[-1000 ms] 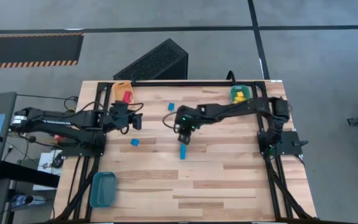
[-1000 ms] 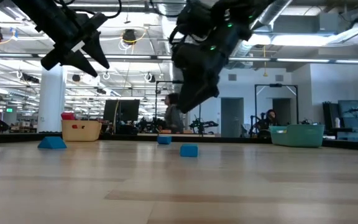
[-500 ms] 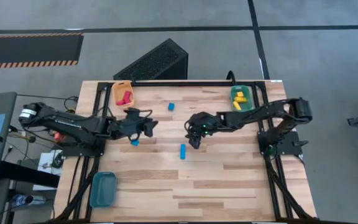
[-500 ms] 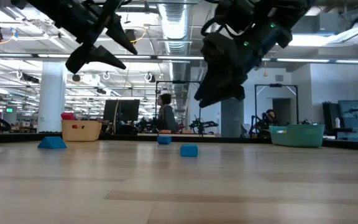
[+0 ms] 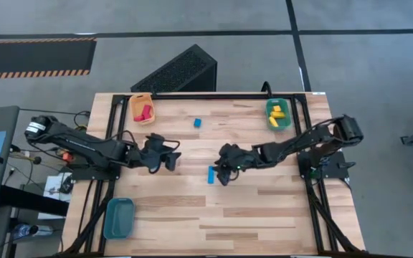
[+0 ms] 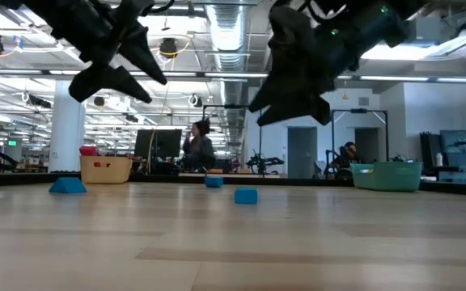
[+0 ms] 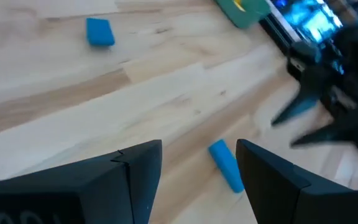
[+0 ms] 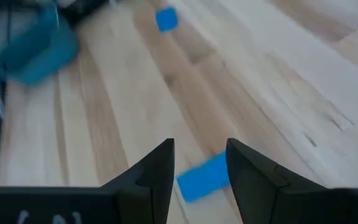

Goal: Sort & place blocks by color
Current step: Put the bottom right blue block into the blue bin

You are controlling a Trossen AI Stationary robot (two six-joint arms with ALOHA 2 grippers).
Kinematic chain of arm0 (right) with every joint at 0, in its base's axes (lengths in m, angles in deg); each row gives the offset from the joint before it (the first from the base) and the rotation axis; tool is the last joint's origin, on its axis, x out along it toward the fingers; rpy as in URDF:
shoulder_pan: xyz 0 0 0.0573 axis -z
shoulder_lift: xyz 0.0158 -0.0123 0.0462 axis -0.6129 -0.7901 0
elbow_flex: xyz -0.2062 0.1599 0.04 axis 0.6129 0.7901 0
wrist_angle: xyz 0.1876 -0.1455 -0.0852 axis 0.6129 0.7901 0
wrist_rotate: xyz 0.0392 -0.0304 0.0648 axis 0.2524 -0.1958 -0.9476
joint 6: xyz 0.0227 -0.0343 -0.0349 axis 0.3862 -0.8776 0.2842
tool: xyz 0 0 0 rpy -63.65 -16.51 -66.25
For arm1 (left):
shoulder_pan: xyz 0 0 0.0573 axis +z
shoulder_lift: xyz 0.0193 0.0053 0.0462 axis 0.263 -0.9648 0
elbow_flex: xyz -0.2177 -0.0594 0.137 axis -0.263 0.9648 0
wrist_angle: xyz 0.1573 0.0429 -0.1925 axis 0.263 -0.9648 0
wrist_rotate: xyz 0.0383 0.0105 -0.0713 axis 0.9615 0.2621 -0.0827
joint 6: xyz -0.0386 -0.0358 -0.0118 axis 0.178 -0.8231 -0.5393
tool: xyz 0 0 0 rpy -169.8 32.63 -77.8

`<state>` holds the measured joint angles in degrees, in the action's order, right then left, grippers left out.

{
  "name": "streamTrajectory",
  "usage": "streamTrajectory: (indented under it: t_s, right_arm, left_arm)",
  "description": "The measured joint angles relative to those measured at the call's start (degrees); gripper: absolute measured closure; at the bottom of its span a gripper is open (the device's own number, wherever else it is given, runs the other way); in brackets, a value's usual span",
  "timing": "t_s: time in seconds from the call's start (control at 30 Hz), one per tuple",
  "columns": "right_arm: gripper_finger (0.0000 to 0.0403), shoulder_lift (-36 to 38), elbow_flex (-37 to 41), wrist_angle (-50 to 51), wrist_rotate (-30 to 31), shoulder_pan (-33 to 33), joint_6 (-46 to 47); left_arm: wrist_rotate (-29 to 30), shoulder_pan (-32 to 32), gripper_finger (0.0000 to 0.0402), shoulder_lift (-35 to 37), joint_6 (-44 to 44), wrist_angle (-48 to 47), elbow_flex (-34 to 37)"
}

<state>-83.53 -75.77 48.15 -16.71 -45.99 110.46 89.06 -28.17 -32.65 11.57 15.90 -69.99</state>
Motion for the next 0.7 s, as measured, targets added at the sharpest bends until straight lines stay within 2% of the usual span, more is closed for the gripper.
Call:
streamTrajectory:
  t_s: [0.07, 0.13, 0.2, 0.3, 0.4, 0.57, 0.7]
  right_arm:
    - [0.0237, -1.8, -0.7, -2.9, 1.8, -0.5, 3.4]
    - [0.0237, -2.9, -1.7, -1.3, 2.6, -1.2, 5.4]
    - [0.0237, -5.8, -5.2, -2.1, 3.3, -2.4, 5.5]
    - [0.0237, -10.6, -11.0, 3.9, 3.7, -4.7, 5.5]
    - [0.0237, -16.3, -17.7, 13.1, 6.8, -6.5, 7.4]
    - [0.0230, -23.3, -26.4, 24.8, 14.4, -7.8, 20.1]
    - [0.0220, -27.4, -31.2, 28.2, 15.1, -7.8, 29.1]
  left_arm:
    - [-2.6, 0.0, 0.0210, 0.6, 3.1, -1.5, 0.0]
    - [-5.4, -0.1, 0.0210, 1.2, 6.2, -1.6, 0.0]
    - [-8.6, -0.5, 0.0210, 1.8, 8.7, -1.8, 0.0]
    - [-12.2, -2.7, 0.0210, 2.1, 12.0, -1.9, 0.0]
    - [-11.7, -5.4, 0.0210, 2.0, 12.3, -3.9, 0.0]
    - [-10.2, -8.3, 0.0210, 2.0, 11.8, -8.5, 0.0]
    - [-11.2, -9.5, 0.0210, 2.0, 9.4, -13.0, 0.0]
